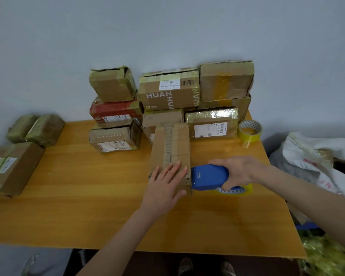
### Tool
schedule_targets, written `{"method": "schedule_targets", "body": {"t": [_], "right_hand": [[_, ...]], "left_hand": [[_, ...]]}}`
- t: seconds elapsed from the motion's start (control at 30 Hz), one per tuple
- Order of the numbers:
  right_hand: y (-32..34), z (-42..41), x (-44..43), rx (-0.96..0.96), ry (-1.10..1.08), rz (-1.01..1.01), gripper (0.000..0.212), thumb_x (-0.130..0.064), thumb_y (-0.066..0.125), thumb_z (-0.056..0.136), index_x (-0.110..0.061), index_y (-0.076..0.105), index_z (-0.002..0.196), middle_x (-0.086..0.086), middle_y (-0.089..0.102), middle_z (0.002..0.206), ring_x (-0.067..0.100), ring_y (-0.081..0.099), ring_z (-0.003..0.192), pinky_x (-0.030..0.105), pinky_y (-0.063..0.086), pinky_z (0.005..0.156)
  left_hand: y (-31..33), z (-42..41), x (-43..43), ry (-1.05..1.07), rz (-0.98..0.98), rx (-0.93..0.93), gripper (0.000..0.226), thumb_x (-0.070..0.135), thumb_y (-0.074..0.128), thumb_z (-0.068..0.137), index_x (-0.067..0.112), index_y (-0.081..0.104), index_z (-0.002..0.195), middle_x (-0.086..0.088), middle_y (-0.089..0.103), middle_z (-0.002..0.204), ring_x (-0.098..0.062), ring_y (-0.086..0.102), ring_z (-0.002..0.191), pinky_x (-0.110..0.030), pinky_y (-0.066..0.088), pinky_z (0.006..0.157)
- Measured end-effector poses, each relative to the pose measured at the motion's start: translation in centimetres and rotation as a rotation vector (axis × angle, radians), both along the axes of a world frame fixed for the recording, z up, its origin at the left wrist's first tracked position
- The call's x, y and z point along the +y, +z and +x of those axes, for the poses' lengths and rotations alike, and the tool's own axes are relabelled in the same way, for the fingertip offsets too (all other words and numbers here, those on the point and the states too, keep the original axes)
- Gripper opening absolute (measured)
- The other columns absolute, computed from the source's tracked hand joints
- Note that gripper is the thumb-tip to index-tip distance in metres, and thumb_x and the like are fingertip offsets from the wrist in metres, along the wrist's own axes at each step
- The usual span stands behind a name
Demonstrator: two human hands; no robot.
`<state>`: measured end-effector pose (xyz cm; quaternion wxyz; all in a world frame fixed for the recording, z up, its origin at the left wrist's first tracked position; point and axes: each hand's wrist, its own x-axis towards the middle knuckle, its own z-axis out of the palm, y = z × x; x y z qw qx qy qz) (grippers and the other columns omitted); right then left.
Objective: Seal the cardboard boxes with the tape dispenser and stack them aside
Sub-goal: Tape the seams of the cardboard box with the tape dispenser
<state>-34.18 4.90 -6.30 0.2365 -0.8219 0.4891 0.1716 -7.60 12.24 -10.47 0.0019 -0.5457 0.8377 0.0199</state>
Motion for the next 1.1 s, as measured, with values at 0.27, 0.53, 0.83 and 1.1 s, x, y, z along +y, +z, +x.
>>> {"method": "schedule_targets", "body": {"t": [0.27,0.53,0.83,1.1], "right_hand": [[1.7,0.7,-1.2,-0.003,-0.082,0.138,0.066,-0.054,0.069,0.067,-0.047,0.044,0.128,-0.012,0.058,0.102,0.016,0.056,0.092,0.033,0.050,0.073],[0.4,-2.5,-1.7,-0.306,-0.495,0.112,0.049,-0.050,0.074,0.060,-0.038,0.058,0.105,-0.009,0.066,0.097,0.011,0.062,0.085,0.029,0.053,0.073],[-7.3,0.2,0.5,-0.977,-1.304,0.447,0.057,-0.026,0.076,0.081,-0.013,0.054,0.132,0.017,0.065,0.116,0.037,0.063,0.104,0.052,0.052,0.094],[-6.0,-0.1,1.2,-0.664,-1.159,0.384,0.081,-0.058,0.057,0.088,-0.013,0.031,0.150,0.011,0.051,0.138,0.032,0.053,0.119,0.042,0.047,0.089]], "left_hand": [[0.2,0.1,0.0,-0.010,0.002,-0.011,0.065,0.057,0.027,0.097,0.042,-0.014,0.144,0.013,-0.012,0.157,-0.010,-0.006,0.148,-0.040,-0.007,0.119],[0.0,0.1,0.0,-0.015,0.016,-0.001,0.064,0.058,0.025,0.097,0.042,-0.014,0.144,0.015,-0.015,0.155,-0.010,-0.007,0.148,-0.040,-0.008,0.119],[0.6,-0.2,0.1,0.029,0.027,0.040,0.060,0.055,0.023,0.099,0.033,-0.005,0.147,0.015,-0.011,0.154,-0.007,-0.006,0.147,-0.035,-0.011,0.119],[1.7,1.9,1.2,0.141,0.012,0.081,0.068,0.059,0.001,0.090,0.023,-0.005,0.148,0.008,-0.009,0.157,-0.008,-0.011,0.147,-0.028,-0.012,0.118]]}}
